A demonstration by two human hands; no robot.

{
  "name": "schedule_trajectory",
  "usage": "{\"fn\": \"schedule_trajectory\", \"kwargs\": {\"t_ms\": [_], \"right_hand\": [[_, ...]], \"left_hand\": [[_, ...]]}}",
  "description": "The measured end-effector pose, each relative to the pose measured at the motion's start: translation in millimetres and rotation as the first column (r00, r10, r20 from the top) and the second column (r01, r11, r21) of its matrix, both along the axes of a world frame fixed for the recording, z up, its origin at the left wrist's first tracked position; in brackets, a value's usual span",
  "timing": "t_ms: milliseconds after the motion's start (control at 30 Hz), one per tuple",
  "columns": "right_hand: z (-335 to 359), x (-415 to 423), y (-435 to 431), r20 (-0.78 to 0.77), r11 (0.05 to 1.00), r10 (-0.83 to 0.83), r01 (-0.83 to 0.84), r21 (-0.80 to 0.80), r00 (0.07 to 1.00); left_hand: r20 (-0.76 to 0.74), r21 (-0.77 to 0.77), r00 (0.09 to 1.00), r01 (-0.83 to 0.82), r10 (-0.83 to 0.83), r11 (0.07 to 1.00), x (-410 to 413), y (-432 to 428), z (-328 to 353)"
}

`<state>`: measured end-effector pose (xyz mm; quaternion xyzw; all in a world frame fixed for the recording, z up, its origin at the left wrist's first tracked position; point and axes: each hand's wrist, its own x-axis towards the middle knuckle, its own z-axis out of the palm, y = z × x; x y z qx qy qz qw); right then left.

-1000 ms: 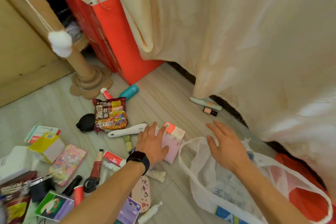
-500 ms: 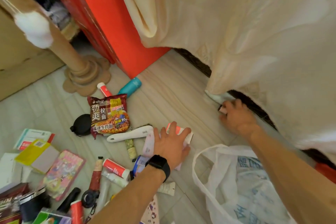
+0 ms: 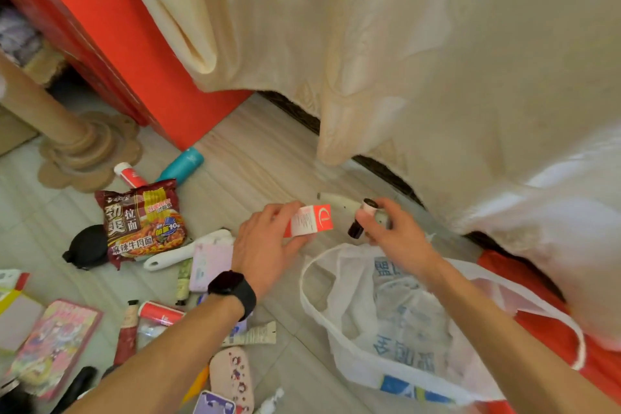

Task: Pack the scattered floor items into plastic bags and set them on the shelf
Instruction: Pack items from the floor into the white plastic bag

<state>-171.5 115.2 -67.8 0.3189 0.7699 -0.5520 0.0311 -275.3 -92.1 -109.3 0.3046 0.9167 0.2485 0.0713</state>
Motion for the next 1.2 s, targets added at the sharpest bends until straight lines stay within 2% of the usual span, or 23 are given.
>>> {"fn": "schedule_trajectory", "kwargs": {"t_ms": [67, 133, 167, 200, 267, 333, 433, 500, 600, 667, 767, 833, 900, 967, 1000, 1033, 1100, 1200], "right_hand": [[28, 55, -5, -0.066, 0.959, -0.172, 0.152, -0.239, 0.983], [43, 110, -6, -0.067, 0.871, -0.355, 0.304, -0.385, 0.933], [45, 137, -5, -0.052, 0.84, -0.424, 0.371, -0.395, 0.904], [43, 160, -4, -0.018, 0.845, -0.45, 0.419, -0.333, 0.893], [35, 199, 2, 0.08, 0.892, -0.425, 0.432, -0.131, 0.902], [28, 222, 7, 0.187, 0.934, -0.352, 0.357, 0.007, 0.917], [20, 222, 16, 0.284, 0.974, -0.22, 0.229, 0.002, 0.933], [7, 209, 21, 0.306, 0.986, -0.158, 0.166, 0.002, 0.939], [-21, 186, 25, 0.414, 0.997, 0.034, -0.061, 0.05, 0.91], [-43, 179, 26, 0.562, 0.941, 0.175, -0.305, 0.145, 0.809], [-62, 182, 39, 0.751, 0.712, 0.182, -0.612, 0.345, 0.635], [-56, 187, 42, 0.826, 0.621, 0.185, -0.715, 0.321, 0.532], [-49, 189, 46, 0.851, 0.627, 0.197, -0.73, 0.273, 0.487], [-38, 189, 48, 0.843, 0.618, 0.195, -0.73, 0.292, 0.502], [-34, 188, 46, 0.833, 0.588, 0.19, -0.74, 0.328, 0.52], [-29, 188, 43, 0.808, 0.576, 0.187, -0.729, 0.371, 0.559], [-18, 187, 31, 0.702, 0.612, 0.233, -0.663, 0.432, 0.673], [2, 186, -1, 0.526, 0.609, 0.339, -0.608, 0.509, 0.78]], "left_hand": [[-0.013, 0.108, 0.997, 0.074, -0.073, 0.991, 25, 18, 31], [0.033, 0.14, 0.989, 0.137, -0.143, 0.981, 55, 36, 55], [0.069, 0.117, 0.981, 0.17, -0.179, 0.978, 73, 45, 61], [0.108, 0.064, 0.971, 0.209, -0.215, 0.976, 90, 53, 62], [0.17, -0.098, 0.945, 0.297, -0.278, 0.95, 118, 70, 49], [0.181, -0.252, 0.92, 0.386, -0.349, 0.887, 137, 84, 27], [0.153, -0.439, 0.863, 0.496, -0.482, 0.749, 152, 99, -3], [0.187, -0.502, 0.812, 0.563, -0.553, 0.656, 153, 100, -17], [0.189, -0.553, 0.698, 0.657, -0.691, 0.512, 146, 87, -30], [0.125, -0.636, 0.637, 0.64, -0.761, 0.431, 140, 76, -34], [0.134, -0.775, 0.642, 0.542, -0.755, 0.324, 125, 64, -35], [0.14, -0.852, 0.683, 0.452, -0.717, 0.265, 114, 60, -33], [0.156, -0.878, 0.716, 0.417, -0.68, 0.237, 107, 59, -28], [0.144, -0.861, 0.719, 0.43, -0.68, 0.272, 109, 60, -17], [0.129, -0.827, 0.717, 0.459, -0.685, 0.325, 114, 59, -10], [0.119, -0.771, 0.722, 0.5, -0.682, 0.395, 120, 57, -1], [0.101, -0.626, 0.747, 0.561, -0.657, 0.542, 134, 46, 19], [0.079, -0.426, 0.833, 0.525, -0.548, 0.737, 157, 3, 47]]}}
